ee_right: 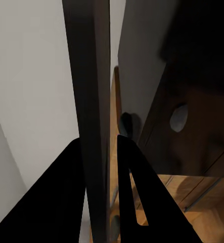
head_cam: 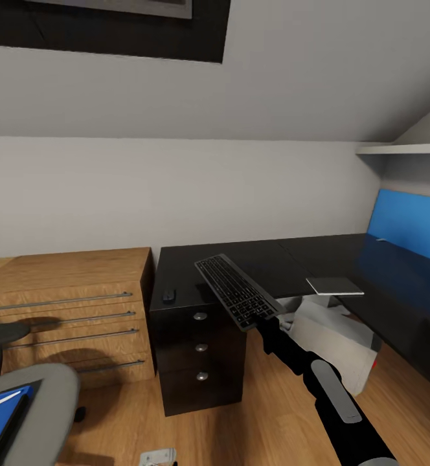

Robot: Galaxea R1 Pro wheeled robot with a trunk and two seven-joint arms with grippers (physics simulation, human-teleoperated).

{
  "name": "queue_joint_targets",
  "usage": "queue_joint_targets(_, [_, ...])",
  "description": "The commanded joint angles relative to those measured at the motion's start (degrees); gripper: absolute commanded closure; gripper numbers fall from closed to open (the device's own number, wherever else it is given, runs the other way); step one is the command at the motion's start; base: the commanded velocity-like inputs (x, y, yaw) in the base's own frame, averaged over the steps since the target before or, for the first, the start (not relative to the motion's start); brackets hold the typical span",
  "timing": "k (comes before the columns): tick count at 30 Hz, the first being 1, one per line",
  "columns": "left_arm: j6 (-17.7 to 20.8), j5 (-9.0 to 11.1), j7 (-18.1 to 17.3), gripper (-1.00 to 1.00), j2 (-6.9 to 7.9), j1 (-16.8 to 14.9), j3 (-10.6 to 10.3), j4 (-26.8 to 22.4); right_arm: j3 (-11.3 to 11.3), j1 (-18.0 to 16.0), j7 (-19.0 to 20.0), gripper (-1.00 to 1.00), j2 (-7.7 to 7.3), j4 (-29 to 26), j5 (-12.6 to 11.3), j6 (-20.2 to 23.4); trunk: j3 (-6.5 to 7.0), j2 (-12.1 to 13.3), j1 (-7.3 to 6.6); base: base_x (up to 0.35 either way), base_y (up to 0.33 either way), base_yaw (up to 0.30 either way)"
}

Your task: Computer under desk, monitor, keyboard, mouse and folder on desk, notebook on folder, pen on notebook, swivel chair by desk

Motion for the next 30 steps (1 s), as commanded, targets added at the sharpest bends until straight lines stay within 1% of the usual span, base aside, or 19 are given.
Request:
queue_joint_targets(1, [-0.18,0.51,0.45,-1.00,0.06,-0.05,-0.31,-0.05,0.08,-0.04,0.21,1.00,-0.04,0.02,-0.25,0.10,-0.06,-0.03,-0.01,0.000,0.000,0.000])
queue_joint_targets(17, [-0.29,0.44,0.40,-1.00,0.19,-0.05,-0.29,0.09,0.40,-0.04,0.15,1.00,-0.04,1.09,-0.19,0.25,-0.06,-0.03,-0.01,0.000,0.000,0.000])
queue_joint_targets(25, [-0.29,0.44,0.40,-1.00,0.17,-0.05,-0.28,0.14,0.87,-0.04,0.01,1.00,-0.01,1.33,-0.18,0.00,-0.45,-0.03,-0.01,0.000,0.000,0.095])
queue_joint_targets(30, [-0.29,0.44,0.40,-1.00,0.17,-0.05,-0.29,0.20,0.84,-0.04,0.13,1.00,-0.04,1.34,-0.18,0.15,-0.49,-0.03,-0.01,0.000,0.000,0.019])
